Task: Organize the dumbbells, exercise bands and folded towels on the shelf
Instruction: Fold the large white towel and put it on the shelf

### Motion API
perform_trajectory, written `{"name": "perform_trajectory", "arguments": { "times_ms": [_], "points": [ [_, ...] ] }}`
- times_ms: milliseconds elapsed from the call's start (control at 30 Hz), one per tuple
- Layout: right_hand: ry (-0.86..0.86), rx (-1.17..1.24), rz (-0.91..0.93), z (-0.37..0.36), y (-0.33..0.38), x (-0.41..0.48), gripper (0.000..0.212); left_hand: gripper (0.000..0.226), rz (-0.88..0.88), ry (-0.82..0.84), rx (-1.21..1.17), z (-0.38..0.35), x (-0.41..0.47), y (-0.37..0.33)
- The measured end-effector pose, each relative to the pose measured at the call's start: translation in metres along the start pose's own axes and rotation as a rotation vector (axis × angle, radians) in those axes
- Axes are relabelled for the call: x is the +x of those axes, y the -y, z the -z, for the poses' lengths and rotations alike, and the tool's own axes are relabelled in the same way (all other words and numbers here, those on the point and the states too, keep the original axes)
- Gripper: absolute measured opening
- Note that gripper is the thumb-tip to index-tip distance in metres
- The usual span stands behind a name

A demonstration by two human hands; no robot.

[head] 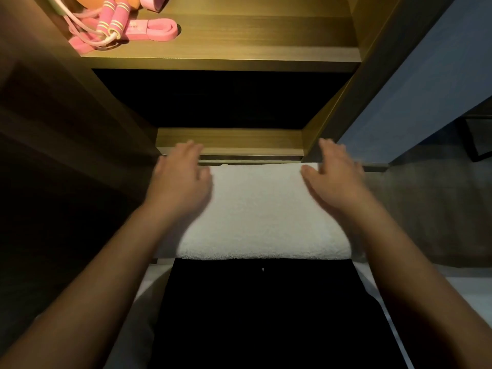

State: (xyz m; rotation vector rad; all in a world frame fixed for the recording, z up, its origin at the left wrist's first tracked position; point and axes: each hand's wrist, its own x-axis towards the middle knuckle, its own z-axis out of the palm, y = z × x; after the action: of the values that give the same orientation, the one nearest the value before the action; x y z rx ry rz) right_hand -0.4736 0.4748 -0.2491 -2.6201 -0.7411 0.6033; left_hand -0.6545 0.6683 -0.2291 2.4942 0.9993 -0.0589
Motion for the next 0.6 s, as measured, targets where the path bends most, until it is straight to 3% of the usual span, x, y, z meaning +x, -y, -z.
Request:
{"name": "perform_trajectory", "arguments": {
  "times_ms": [67,133,300,600],
  "points": [
    [0.047,-0.069,0.132,-0.010,0.022,-0.020,0.069,0.056,-0.175,0.063,0.079,-0.010,-0.021,-0.027],
    [0.099,-0.147,0.205,-0.021,0.033,-0.034,0.067,0.059,-0.228,0.163,0.183,-0.027,-0.036,-0.035],
    [0.209,-0.423,0.183,-0.050,0.023,-0.035,0.072,0.064,-0.177,0.244,0.344,-0.060,-0.030,-0.020],
    [0.233,-0.436,0.111,-0.051,0.019,-0.026,0.075,0.068,-0.042,0.244,0.298,-0.059,-0.002,-0.007]
  ]
}}
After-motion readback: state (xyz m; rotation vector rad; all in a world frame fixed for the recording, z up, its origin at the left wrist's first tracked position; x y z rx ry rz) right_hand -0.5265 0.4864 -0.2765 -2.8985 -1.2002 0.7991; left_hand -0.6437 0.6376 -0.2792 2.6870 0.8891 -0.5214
